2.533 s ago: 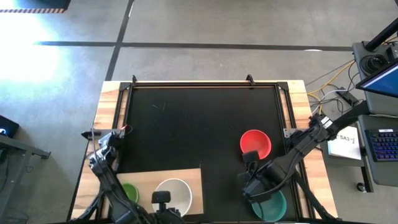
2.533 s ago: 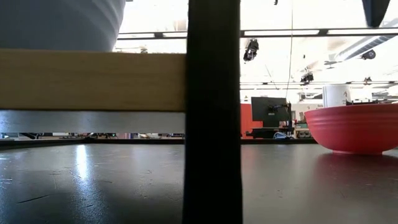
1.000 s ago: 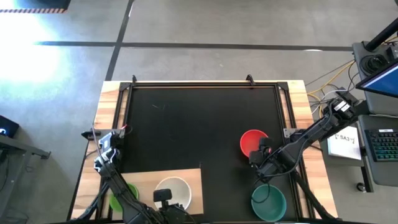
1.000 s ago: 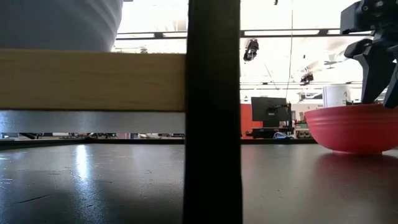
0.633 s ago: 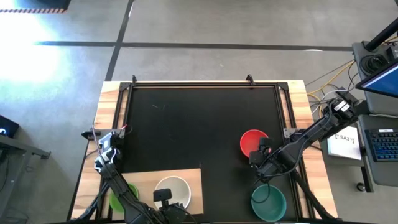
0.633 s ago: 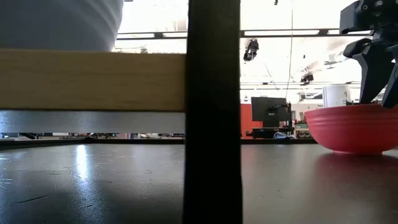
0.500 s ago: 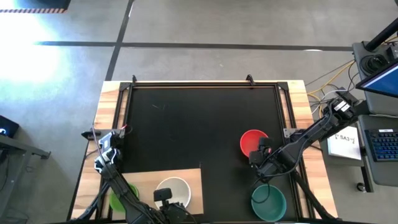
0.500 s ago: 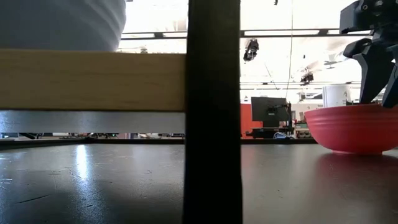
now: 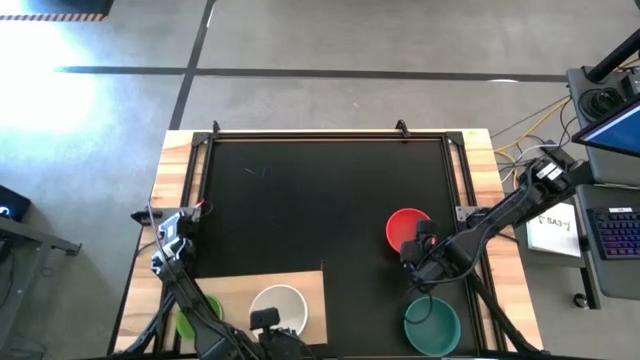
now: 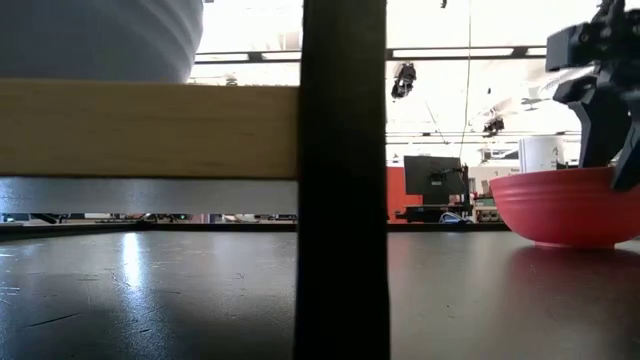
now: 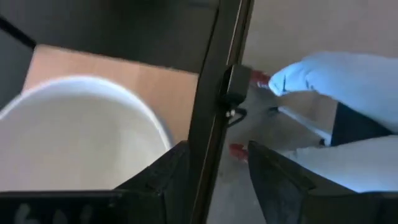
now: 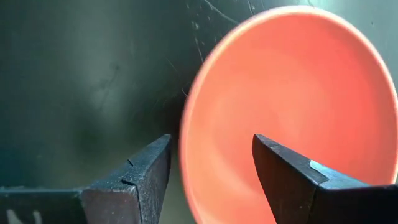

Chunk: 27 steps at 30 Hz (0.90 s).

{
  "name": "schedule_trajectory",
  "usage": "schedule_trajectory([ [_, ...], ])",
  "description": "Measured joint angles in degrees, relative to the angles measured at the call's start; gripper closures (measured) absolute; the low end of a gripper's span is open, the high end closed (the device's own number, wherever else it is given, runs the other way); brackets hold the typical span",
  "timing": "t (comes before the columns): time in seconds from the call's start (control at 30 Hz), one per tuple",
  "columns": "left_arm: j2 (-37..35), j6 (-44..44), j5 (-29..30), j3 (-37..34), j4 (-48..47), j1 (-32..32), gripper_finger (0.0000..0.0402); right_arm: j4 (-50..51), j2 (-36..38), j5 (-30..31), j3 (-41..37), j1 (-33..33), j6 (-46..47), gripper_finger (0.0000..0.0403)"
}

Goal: Place and stack bowls onto a shelf
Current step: Stack the orange bowl on top of the white bowl on the shelf

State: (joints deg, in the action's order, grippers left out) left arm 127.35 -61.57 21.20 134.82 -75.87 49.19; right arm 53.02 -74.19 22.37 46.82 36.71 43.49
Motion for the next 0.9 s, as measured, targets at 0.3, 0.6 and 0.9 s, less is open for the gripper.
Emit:
schedule_trajectory([
  [0.3,-0.1,3.7,3.8,0.1,0.4,-0.3,0.0246,-1.5,-0.2,0.0,-3.0,-0.8,1.5,0.0224],
  [0.6,-0.1,7.7,4.1,0.1,1.5,-1.1,0.0246,-1.0,-0.2,-7.3,-2.8,-3.8,-5.4,0.0385],
  [0.9,-0.1,17.0,5.5,0.2,7.4,-2.5,0.0246,6.3,-0.1,-17.0,9.7,-4.8,-13.5,0.0394],
])
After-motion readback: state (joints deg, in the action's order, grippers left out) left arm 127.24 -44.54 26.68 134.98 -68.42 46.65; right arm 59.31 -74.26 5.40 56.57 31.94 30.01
